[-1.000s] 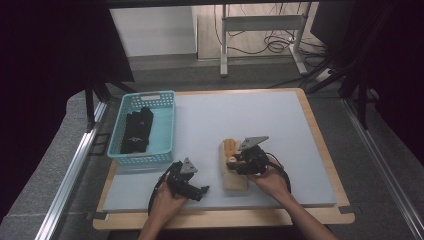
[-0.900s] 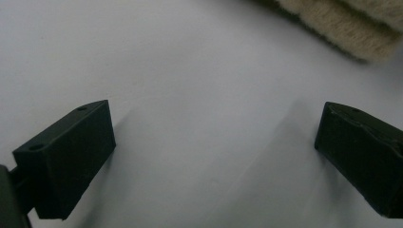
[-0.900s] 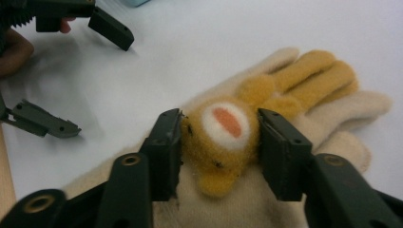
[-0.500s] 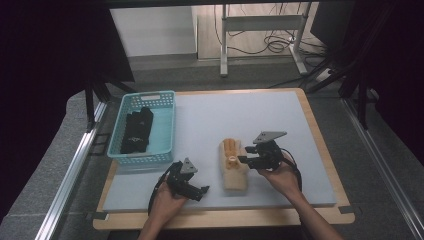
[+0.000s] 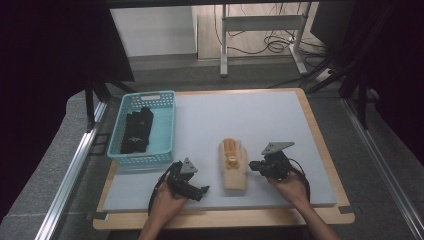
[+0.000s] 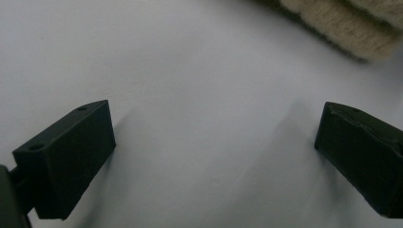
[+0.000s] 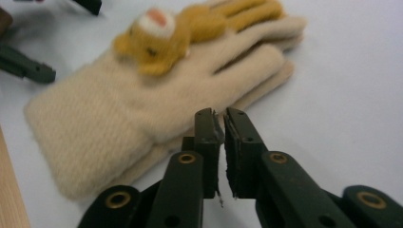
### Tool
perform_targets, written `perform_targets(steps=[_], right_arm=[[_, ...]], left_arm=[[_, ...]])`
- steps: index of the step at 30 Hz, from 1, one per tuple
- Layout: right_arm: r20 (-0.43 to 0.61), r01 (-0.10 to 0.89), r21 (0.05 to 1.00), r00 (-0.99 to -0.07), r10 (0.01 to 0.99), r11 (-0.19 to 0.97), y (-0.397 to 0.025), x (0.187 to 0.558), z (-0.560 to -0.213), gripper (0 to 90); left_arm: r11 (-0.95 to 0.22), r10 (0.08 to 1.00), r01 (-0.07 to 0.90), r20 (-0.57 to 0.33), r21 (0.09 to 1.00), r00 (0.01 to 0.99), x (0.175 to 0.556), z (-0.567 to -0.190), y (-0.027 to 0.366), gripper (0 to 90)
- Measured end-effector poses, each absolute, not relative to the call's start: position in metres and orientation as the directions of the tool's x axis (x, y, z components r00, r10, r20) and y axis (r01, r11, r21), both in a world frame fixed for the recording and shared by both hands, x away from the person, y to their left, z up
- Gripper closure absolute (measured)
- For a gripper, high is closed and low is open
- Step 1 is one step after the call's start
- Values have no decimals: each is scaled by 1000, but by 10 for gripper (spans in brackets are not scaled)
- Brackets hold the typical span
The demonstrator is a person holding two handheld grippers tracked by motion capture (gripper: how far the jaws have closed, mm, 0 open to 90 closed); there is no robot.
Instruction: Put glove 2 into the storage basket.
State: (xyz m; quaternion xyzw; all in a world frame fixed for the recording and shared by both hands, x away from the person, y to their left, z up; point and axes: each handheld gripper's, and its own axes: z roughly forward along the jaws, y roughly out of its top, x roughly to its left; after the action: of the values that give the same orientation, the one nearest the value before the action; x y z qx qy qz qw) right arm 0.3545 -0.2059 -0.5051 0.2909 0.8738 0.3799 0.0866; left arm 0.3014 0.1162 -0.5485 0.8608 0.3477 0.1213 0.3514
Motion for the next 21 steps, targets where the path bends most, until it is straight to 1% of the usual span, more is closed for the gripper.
perform_targets(steps=[9, 21], right_arm=[[71, 432, 691, -838, 540, 580, -196, 346, -519, 857], [87, 421, 691, -855, 511, 588, -181, 344, -526, 853]], left_arm=[[-511, 684, 513, -36, 690, 729, 301, -549, 116, 0], [-511, 684, 514, -36, 689, 729, 301, -549, 116, 0]])
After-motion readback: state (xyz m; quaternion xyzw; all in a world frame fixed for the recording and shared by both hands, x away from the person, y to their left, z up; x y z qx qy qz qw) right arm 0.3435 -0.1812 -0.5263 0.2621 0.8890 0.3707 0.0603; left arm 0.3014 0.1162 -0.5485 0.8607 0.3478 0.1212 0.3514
